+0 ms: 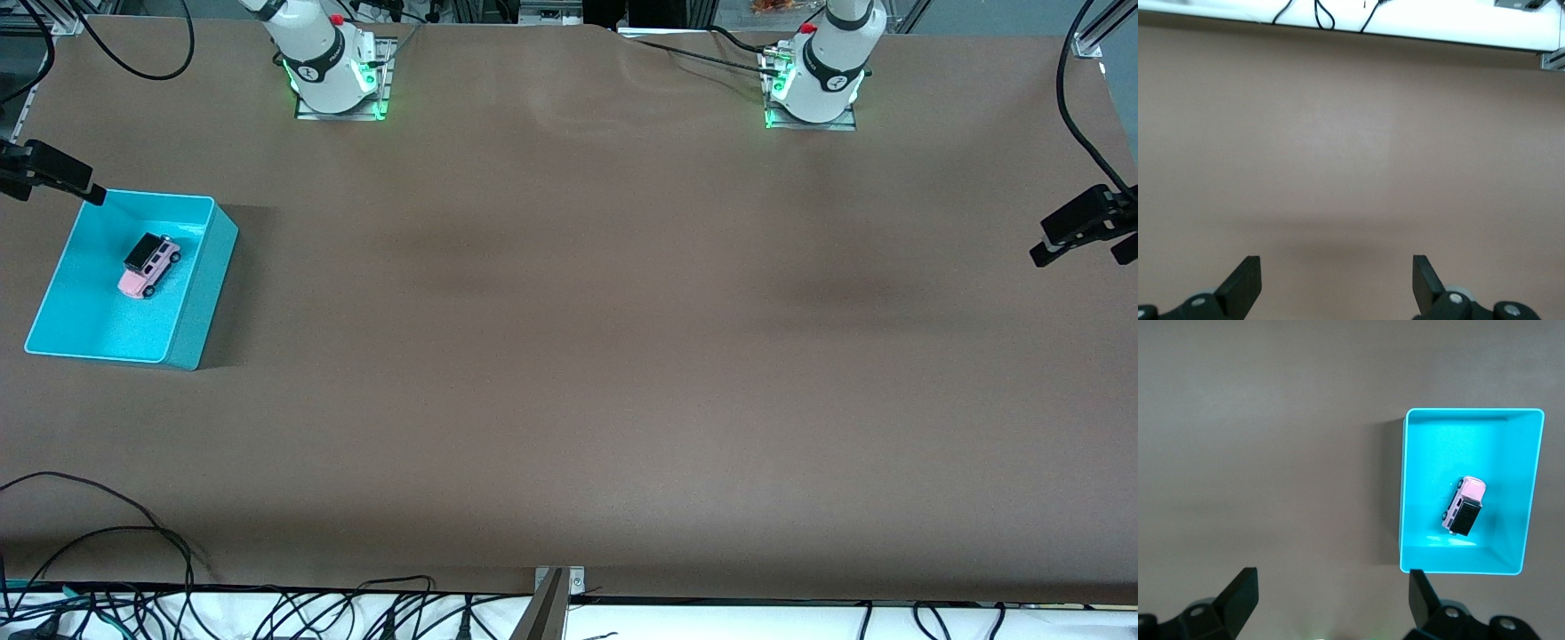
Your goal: Wind and store pink jeep toy
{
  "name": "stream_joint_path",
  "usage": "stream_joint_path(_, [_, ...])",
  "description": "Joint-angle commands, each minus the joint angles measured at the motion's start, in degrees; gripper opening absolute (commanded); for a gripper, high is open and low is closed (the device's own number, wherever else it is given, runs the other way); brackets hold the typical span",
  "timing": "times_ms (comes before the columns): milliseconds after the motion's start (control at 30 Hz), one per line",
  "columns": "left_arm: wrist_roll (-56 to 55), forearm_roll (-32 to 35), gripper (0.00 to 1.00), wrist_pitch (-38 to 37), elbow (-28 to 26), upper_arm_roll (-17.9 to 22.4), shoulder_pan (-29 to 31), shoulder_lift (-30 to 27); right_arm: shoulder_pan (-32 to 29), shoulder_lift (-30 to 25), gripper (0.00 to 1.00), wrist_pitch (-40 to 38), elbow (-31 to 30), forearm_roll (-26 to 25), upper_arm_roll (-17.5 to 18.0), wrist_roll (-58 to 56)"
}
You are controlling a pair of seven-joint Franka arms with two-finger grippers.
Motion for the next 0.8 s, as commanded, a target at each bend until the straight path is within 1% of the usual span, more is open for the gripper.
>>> stream_joint_path(0, [0.31,1.32,1.00,-1.08,-0.09,0.20,-0.12,0.11,0.84,0.35,1.00,-0.84,1.53,1.25,-1.31,-0.96])
stream_joint_path(500, [0.40,0.88,1.00,-2.05,0.00,0.29,0.15,0.28,1.11,0.44,1.00,-0.67,1.62,1.16,-0.70,0.80])
stream_joint_path(600, [0.40,0.88,1.00,-2.05,-0.09,0.29,0.15,0.28,1.11,1.05,1.00,-0.67,2.85,1.16,-0.70,0.53])
stream_joint_path(767, [0.40,1.15,1.00,-2.05,-0.09,0.20,0.15,0.28,1.28,1.23,1.00,-0.58,2.94,1.16,-0.70,0.80])
